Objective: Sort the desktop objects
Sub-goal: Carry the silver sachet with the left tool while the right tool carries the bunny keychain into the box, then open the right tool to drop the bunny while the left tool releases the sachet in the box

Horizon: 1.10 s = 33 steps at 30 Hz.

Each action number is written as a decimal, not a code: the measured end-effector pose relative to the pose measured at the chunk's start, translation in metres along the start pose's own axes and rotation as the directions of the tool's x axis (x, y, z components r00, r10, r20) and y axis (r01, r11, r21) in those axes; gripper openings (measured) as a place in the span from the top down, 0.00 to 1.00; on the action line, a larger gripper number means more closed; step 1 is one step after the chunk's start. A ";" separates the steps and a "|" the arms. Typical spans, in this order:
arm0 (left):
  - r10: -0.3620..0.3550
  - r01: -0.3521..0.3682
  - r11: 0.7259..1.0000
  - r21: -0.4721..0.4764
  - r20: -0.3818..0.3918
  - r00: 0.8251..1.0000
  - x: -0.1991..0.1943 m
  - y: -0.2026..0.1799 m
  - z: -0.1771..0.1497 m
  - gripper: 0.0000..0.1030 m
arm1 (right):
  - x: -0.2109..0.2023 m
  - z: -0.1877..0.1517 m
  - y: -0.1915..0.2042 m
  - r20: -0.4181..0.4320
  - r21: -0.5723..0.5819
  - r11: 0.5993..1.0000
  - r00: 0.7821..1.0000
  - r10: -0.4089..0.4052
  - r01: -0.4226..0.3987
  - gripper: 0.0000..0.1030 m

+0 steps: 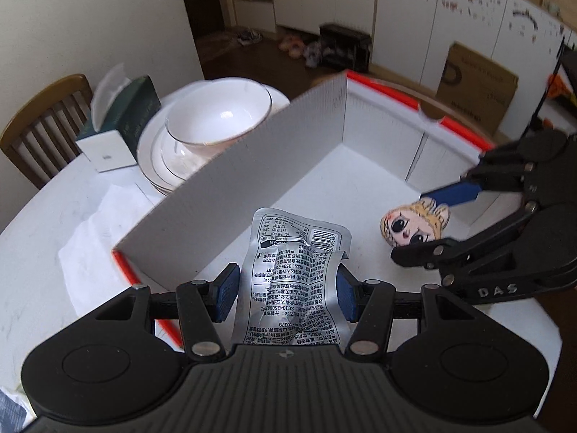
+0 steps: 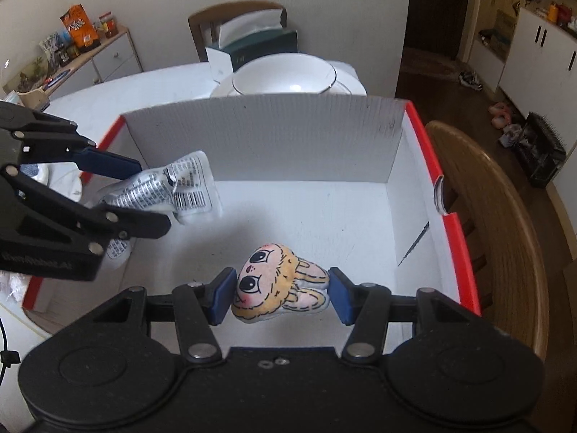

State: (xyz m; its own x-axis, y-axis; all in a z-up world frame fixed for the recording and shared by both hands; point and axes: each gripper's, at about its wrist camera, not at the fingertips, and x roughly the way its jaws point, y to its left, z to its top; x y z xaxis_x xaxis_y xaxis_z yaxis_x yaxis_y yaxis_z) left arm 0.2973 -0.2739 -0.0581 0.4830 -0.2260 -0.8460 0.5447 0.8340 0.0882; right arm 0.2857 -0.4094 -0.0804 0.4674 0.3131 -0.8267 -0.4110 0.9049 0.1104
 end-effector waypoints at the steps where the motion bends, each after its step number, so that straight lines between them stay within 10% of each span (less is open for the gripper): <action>1: 0.001 -0.001 1.000 0.007 -0.012 1.000 0.005 -0.001 0.001 0.47 | 0.003 0.001 -0.001 -0.012 -0.006 1.000 1.000 0.003 -0.004 0.48; 33: 0.003 0.007 0.999 0.040 -0.240 0.971 0.055 -0.017 -0.011 0.46 | 0.040 0.008 -0.006 -0.182 -0.093 0.996 0.983 -0.007 -0.010 0.37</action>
State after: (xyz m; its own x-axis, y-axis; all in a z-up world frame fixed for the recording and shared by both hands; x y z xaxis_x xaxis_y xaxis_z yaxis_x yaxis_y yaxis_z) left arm 0.3071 -0.2952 -0.1117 0.3057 -0.0957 -0.9473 0.5750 0.8116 0.1035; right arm 0.3131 -0.4002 -0.1100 0.3197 0.2491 -0.9142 -0.4864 0.8711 0.0673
